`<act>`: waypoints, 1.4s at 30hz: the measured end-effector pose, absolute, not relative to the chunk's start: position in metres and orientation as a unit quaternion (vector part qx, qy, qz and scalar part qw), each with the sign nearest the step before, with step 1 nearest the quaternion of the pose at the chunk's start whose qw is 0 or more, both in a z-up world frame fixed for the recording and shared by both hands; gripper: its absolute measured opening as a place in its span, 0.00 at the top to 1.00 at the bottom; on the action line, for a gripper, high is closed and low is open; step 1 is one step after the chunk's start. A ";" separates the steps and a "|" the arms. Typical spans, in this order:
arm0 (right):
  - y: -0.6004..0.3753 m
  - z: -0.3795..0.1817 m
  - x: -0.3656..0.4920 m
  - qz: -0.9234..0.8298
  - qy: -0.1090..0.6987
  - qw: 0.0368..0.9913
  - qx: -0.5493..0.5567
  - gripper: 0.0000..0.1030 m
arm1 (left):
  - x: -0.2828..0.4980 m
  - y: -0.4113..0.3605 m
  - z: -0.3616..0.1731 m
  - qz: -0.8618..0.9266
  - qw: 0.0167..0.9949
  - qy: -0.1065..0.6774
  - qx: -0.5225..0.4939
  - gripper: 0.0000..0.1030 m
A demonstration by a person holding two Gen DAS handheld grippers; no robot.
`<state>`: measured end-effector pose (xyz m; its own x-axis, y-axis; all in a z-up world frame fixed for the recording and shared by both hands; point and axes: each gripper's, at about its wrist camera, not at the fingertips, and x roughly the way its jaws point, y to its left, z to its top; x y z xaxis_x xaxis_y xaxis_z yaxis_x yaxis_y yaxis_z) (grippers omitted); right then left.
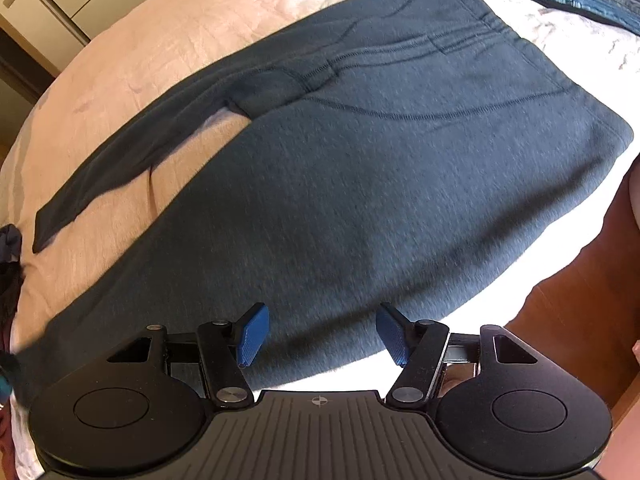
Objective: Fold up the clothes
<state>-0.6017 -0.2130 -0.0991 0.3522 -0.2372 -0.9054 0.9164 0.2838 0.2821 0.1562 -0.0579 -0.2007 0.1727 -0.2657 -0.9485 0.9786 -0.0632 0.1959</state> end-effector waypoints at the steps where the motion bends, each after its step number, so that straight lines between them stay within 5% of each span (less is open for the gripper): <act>1: -0.207 -0.099 -0.607 -0.411 0.393 0.699 0.433 0.39 | 0.157 -0.061 -0.205 -0.530 0.582 0.358 0.502 0.87; 4: -0.197 -0.105 -0.602 -0.405 0.398 0.699 0.435 0.39 | 0.148 -0.066 -0.232 -0.513 0.569 0.346 0.541 0.85; 8: -0.217 -0.132 -0.575 -0.383 0.409 0.706 0.433 0.39 | 0.144 -0.059 -0.243 -0.482 0.572 0.320 0.582 0.67; 21: -0.228 -0.153 -0.603 -0.415 0.412 0.652 0.483 0.39 | 0.065 -0.067 -0.220 -0.553 0.511 0.283 0.594 0.68; 34: -0.323 -0.094 -0.635 -0.448 0.327 0.705 0.442 0.39 | -0.020 -0.231 -0.197 -0.657 0.487 0.214 0.534 0.60; 42: -0.442 -0.124 -0.614 -0.331 0.363 0.768 0.411 0.39 | -0.067 -0.312 -0.225 -0.661 0.473 0.263 0.520 0.60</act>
<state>-0.6145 -0.4417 -0.1239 0.5176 -0.2101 -0.8295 0.8069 0.4423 0.3915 -0.0666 -0.3118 -0.2249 -0.0119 -0.3524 -0.9358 0.8984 -0.4146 0.1447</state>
